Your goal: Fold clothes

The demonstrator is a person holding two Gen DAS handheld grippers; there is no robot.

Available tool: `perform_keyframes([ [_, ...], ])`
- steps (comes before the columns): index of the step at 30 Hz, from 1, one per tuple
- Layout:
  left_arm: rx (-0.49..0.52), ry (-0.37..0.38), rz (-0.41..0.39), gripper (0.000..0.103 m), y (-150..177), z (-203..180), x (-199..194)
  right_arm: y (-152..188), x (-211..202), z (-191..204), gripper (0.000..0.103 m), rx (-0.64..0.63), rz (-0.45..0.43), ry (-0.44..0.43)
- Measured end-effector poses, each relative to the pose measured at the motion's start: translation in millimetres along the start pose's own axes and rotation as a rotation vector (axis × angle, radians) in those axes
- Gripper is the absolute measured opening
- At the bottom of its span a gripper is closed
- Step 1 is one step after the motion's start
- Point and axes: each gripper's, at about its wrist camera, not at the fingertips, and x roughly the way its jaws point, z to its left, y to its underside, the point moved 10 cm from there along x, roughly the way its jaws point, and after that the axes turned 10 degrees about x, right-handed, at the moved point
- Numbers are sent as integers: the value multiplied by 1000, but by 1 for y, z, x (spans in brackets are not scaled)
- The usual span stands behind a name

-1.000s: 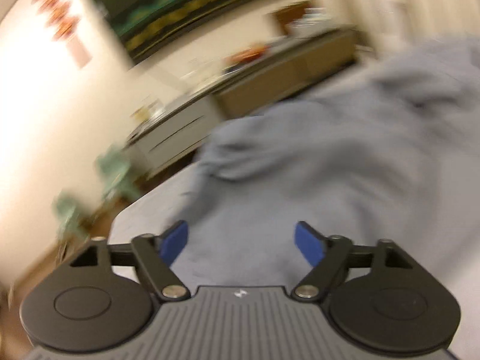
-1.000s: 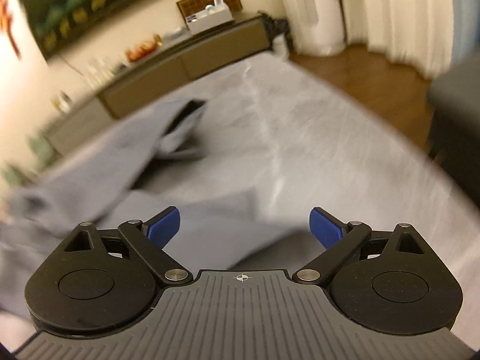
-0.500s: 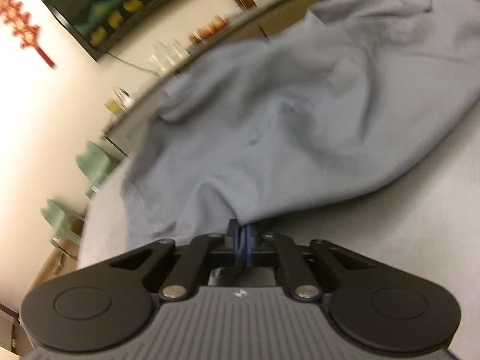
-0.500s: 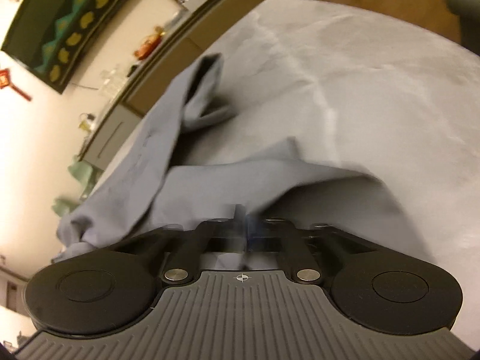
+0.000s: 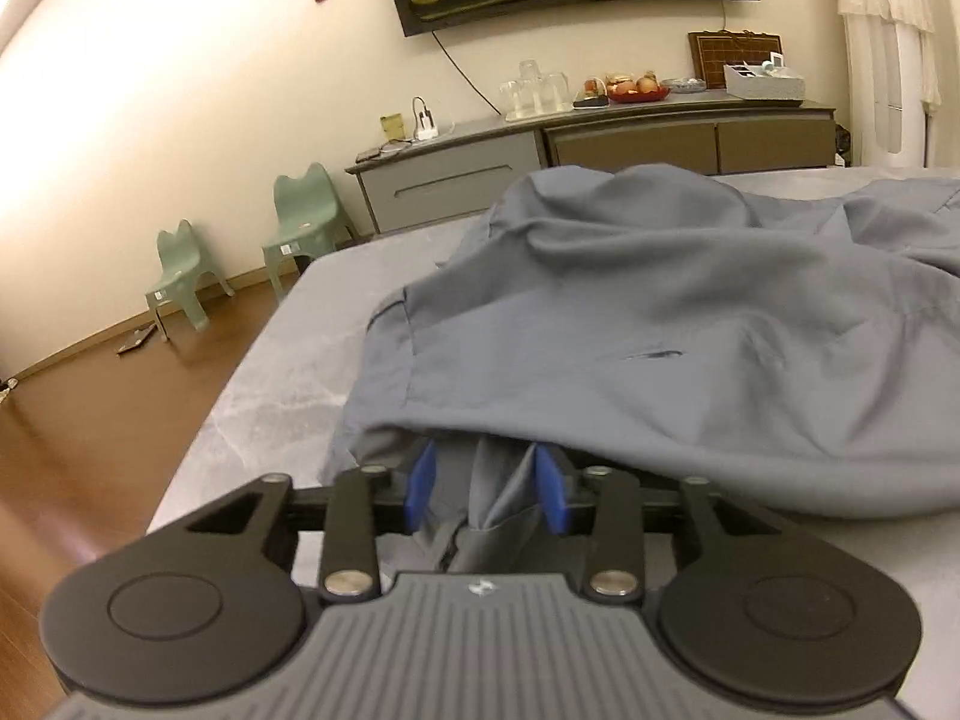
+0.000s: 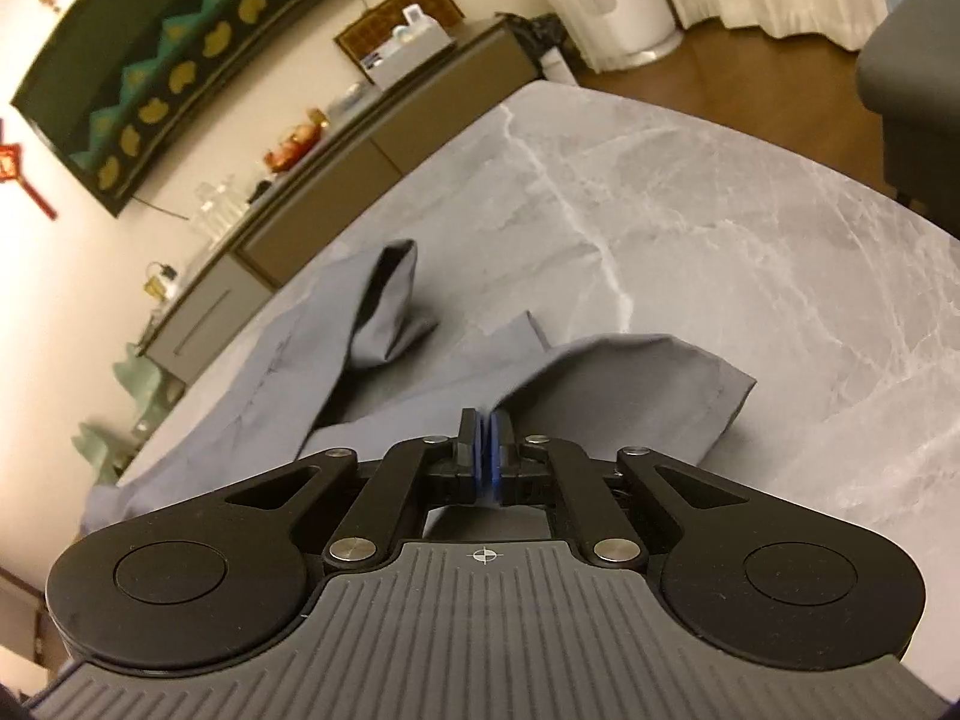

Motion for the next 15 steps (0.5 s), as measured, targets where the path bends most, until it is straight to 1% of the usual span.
perform_keyframes([
  [1,19,-6,6,50,3,-4,-2,0,-1,-1,16,13,1,-1],
  [2,50,-10,14,53,4,-10,-1,2,-1,-2,17,25,7,-1],
  [3,80,-12,21,53,8,-18,-2,5,-1,-2,24,34,19,-5],
  [4,108,-11,25,56,12,-24,1,8,0,-2,44,43,30,-9],
  [5,137,-10,28,61,13,-30,4,11,1,-2,56,50,44,-14],
  [6,164,-14,29,63,18,-37,1,16,4,1,69,54,64,-20],
  [8,215,-39,26,62,21,-46,1,22,12,6,69,58,107,-36],
  [9,232,-51,23,56,21,-49,2,27,16,9,70,51,127,-40],
  [11,253,-70,15,2,20,-55,5,36,28,16,70,9,161,-34],
  [12,253,-72,9,3,19,-56,6,40,34,20,65,-11,177,-31],
  [13,251,-82,-5,2,17,-54,4,44,39,24,31,-41,187,-25],
  [14,252,-101,-26,2,14,-52,2,43,41,26,5,-73,176,-14],
  [15,237,-118,-50,2,10,-45,-2,39,37,25,1,-70,155,-10],
])
